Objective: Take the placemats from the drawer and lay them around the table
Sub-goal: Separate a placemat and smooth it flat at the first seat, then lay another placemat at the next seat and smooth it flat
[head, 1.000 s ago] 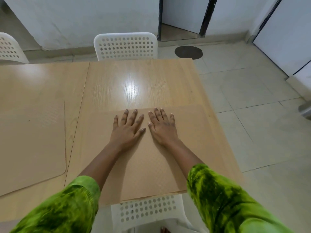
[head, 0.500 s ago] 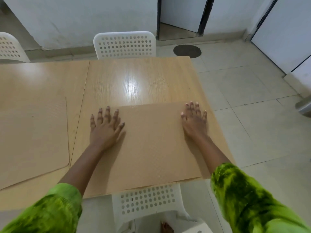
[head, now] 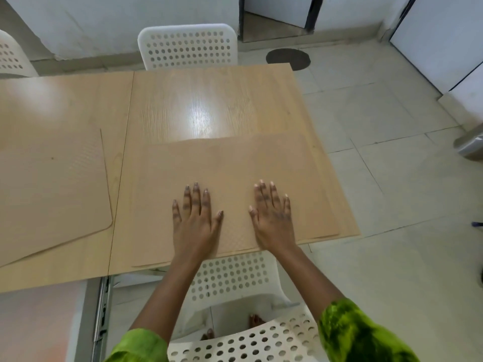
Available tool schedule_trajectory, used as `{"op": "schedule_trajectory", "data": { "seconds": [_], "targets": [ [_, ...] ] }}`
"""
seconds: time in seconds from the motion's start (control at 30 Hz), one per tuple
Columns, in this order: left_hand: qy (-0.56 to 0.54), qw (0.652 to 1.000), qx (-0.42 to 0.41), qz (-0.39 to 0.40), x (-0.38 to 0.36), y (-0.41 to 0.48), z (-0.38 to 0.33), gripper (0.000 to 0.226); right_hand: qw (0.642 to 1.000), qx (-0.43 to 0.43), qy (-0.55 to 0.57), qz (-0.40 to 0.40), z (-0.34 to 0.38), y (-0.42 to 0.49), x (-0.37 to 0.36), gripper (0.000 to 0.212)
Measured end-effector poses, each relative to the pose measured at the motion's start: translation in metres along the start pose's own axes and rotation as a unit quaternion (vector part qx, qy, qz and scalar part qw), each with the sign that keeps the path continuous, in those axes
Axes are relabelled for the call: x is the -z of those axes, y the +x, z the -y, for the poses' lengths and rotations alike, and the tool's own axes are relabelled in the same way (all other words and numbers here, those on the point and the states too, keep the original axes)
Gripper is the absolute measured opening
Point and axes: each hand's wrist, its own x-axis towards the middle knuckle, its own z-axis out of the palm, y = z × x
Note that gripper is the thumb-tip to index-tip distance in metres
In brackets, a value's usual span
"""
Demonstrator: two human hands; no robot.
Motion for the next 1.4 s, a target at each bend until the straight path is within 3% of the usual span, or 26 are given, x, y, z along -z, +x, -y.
{"op": "schedule_trajectory", "data": {
  "seconds": [0.37,0.6,0.7,0.8,0.97,1.13,1.4],
  "targets": [
    [0.000,0.995,0.096,-0.003,0.016,-0.002,0.074,0.077,0.993,-0.109,0.000,-0.042,-0.069,0.004,0.021,0.061],
    [0.008,0.994,0.101,0.036,0.031,-0.001,0.073,0.068,0.994,-0.099,0.019,-0.036,-0.063,-0.001,0.030,0.058],
    [-0.013,0.994,0.105,0.013,0.046,-0.008,0.066,0.064,0.987,-0.077,0.127,-0.068,-0.030,-0.005,0.032,0.051],
    [-0.072,0.992,0.098,-0.018,0.065,-0.019,0.062,0.058,0.957,-0.092,0.257,-0.099,0.012,-0.009,0.034,0.039],
    [-0.186,0.970,0.136,-0.072,0.091,-0.050,0.088,0.040,0.919,-0.128,0.367,-0.060,0.081,-0.020,0.029,0.028],
    [-0.205,0.956,0.184,-0.103,0.107,-0.093,0.162,0.032,0.896,-0.101,0.433,0.002,0.168,-0.037,0.010,0.021],
    [-0.262,0.921,0.246,-0.150,0.150,-0.180,0.323,0.029,0.871,-0.075,0.478,0.083,0.329,-0.072,-0.041,0.027]
  ]
}}
